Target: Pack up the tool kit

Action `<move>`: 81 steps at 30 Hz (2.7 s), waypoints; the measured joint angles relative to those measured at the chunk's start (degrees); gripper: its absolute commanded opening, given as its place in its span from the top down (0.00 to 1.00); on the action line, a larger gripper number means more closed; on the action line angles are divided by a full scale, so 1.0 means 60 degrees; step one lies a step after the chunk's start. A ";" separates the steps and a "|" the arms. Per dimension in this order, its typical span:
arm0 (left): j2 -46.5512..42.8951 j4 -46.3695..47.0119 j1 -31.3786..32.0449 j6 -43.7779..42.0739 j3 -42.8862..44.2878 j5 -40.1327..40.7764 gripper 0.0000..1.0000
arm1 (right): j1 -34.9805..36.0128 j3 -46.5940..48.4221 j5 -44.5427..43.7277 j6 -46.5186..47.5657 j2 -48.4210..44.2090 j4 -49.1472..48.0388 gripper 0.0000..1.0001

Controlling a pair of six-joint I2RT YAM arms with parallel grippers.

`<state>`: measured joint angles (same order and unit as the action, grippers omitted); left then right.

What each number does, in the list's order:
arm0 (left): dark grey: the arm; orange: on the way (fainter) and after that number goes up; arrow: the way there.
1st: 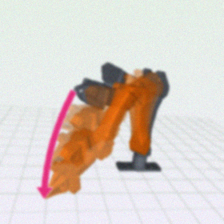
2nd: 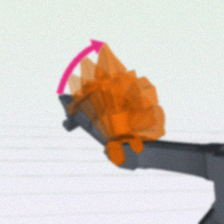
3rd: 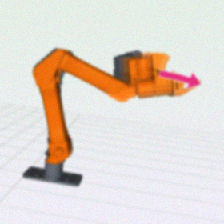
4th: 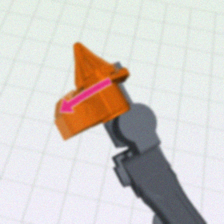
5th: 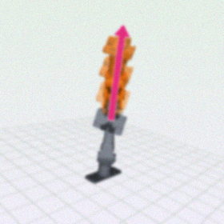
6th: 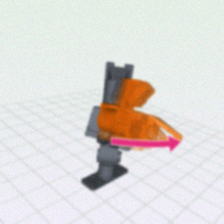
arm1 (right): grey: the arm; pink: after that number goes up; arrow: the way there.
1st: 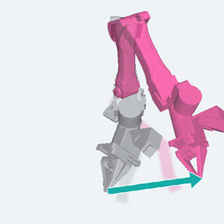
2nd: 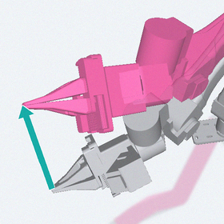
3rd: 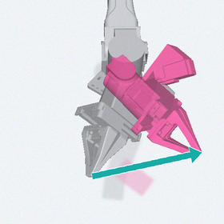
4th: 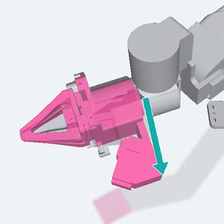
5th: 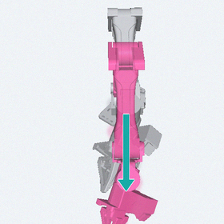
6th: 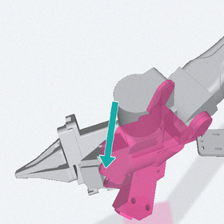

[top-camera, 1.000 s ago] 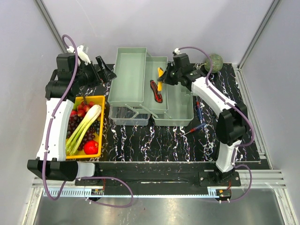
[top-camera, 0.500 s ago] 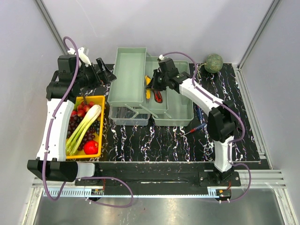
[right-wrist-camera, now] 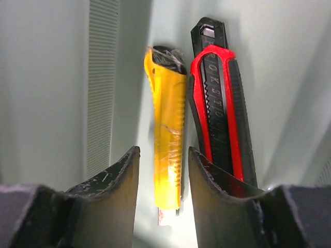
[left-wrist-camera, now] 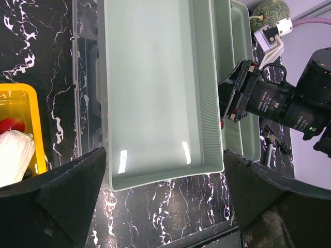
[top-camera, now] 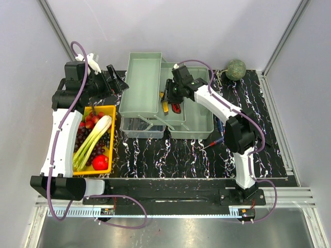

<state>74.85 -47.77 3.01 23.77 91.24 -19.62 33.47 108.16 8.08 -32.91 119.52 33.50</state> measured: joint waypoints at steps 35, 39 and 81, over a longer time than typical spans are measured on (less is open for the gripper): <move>0.0219 0.0047 0.0186 0.0047 -0.0004 -0.0215 0.01 | -0.2761 -0.8072 -0.5085 -0.3723 -0.6947 0.1402 0.49; 0.0259 0.0047 0.0211 0.0047 -0.0004 -0.0200 0.01 | -0.3151 -0.8644 -0.4677 -0.4186 -0.6422 0.1384 0.51; 0.0430 0.0175 0.0361 0.0160 0.0342 -0.0313 0.01 | -0.4164 -0.7093 -0.5421 -0.2725 -0.6160 0.1384 1.00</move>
<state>77.43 -46.72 5.17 24.73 93.30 -21.50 8.49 65.60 -24.45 -49.25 82.56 41.80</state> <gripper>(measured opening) 0.988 0.092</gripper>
